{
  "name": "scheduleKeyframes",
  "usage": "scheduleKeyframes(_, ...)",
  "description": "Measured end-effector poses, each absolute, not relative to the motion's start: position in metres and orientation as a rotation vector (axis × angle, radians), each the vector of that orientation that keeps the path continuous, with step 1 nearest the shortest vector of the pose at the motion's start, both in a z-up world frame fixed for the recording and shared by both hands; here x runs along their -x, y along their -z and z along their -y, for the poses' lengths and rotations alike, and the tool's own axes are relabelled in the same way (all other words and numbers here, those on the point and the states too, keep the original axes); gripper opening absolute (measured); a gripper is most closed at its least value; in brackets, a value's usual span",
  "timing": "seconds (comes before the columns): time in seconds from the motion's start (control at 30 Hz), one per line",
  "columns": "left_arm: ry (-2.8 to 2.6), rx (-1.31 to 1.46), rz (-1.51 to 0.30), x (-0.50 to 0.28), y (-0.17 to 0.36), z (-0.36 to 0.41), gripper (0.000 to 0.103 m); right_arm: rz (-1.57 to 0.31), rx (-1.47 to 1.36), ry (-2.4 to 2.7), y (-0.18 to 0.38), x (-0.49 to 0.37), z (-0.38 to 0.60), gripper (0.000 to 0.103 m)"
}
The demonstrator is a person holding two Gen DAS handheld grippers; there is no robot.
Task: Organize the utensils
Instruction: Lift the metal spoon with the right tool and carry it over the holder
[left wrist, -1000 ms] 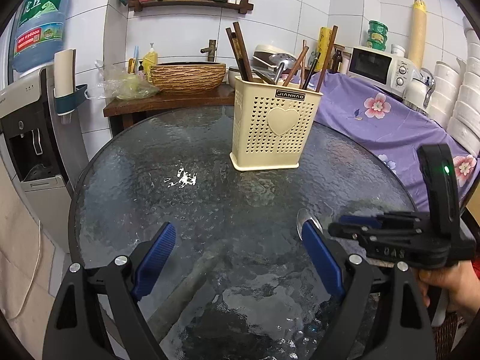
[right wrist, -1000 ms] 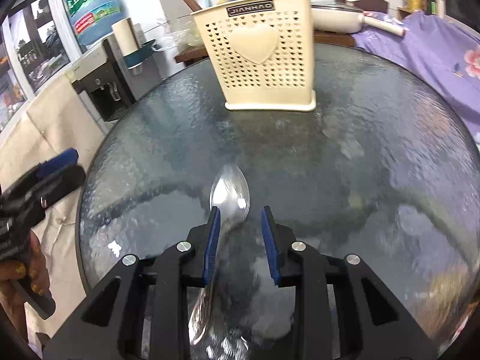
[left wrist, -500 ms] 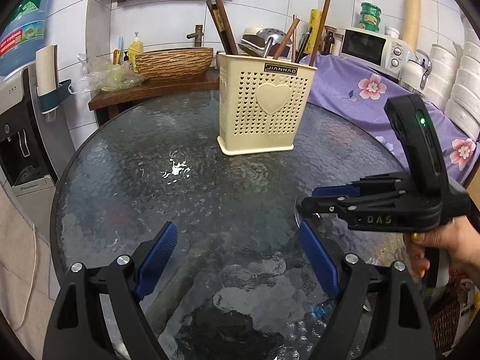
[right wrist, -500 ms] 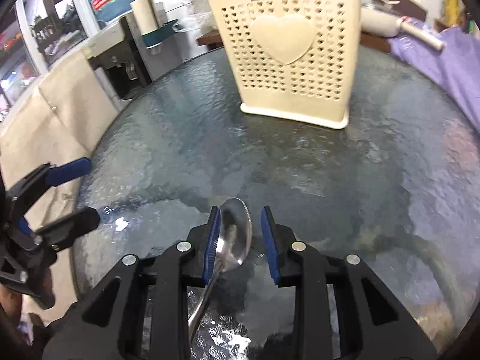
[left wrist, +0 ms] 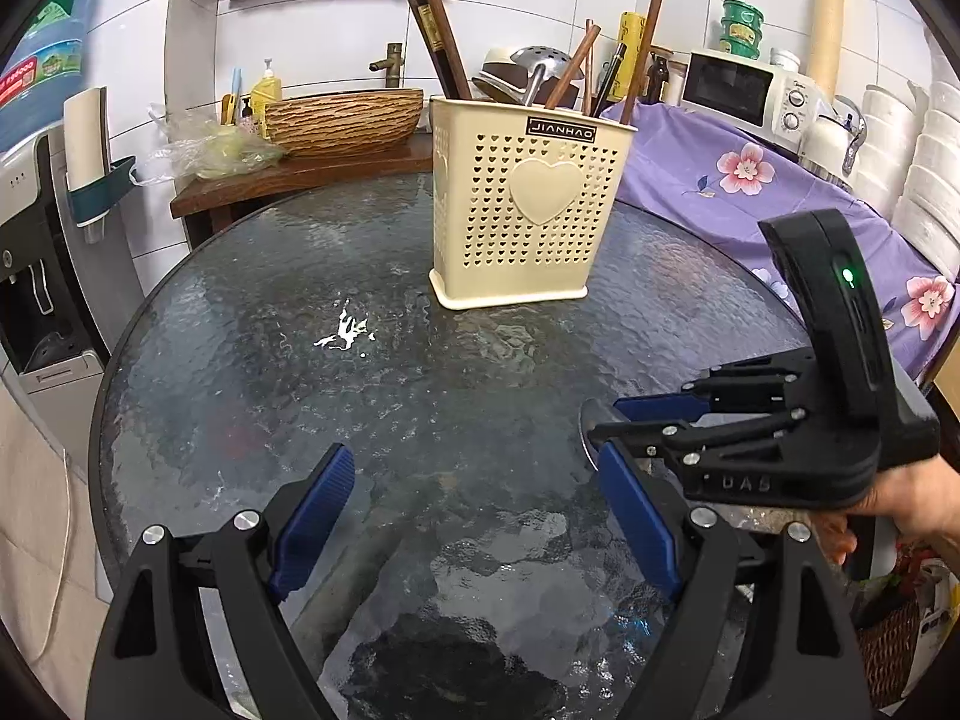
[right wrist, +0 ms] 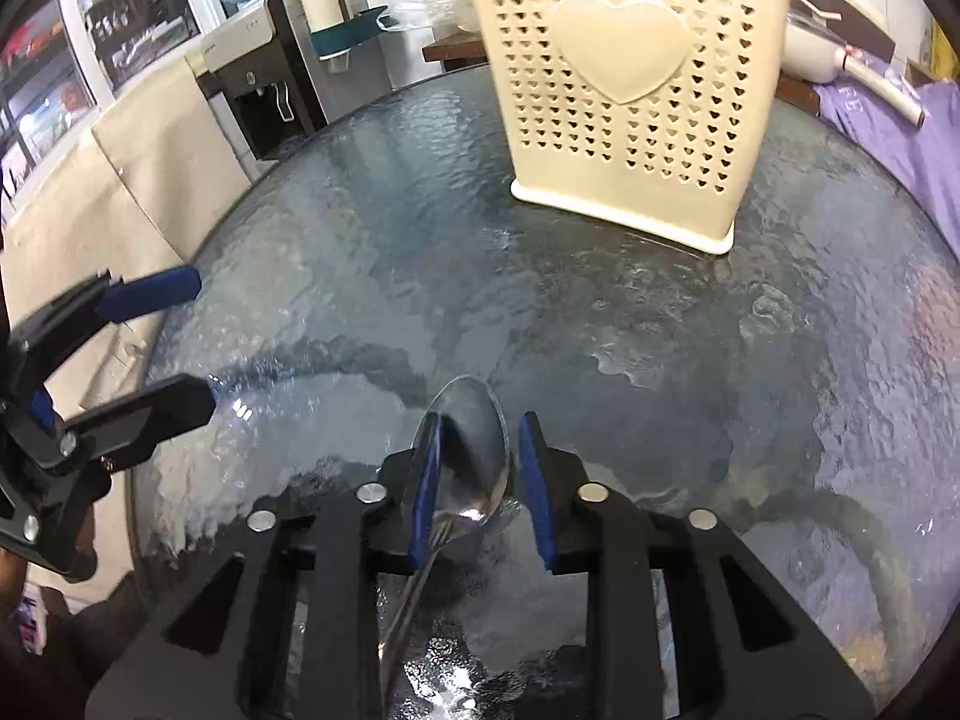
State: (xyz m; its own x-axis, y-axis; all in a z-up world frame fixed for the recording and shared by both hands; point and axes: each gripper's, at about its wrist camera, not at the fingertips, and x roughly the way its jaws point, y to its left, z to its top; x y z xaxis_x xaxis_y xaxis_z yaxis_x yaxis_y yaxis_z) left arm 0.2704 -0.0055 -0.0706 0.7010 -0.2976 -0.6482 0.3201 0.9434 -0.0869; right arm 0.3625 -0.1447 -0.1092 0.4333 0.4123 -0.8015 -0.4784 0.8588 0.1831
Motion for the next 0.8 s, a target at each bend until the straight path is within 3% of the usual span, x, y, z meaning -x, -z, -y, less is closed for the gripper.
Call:
scheduleKeyframes(0.1, 0.344, -0.036, -0.714, -0.269, 0.071, 0.006, 0.081, -0.972, 0.081, -0.553, 0.110, -0.359, 0.142, 0.013)
scheduleKeyframes(0.4, 0.333, -0.023, -0.704, -0.268, 0.068, 0.002, 0.081, -0.913, 0.053, -0.546, 0.095, -0.351, 0.145, 0.002)
scheduleKeyframes(0.8, 0.343, -0.036, -0.692, -0.266, 0.061, 0.006, 0.081, -0.833, 0.021, -0.515, 0.071, -0.332, 0.153, 0.001)
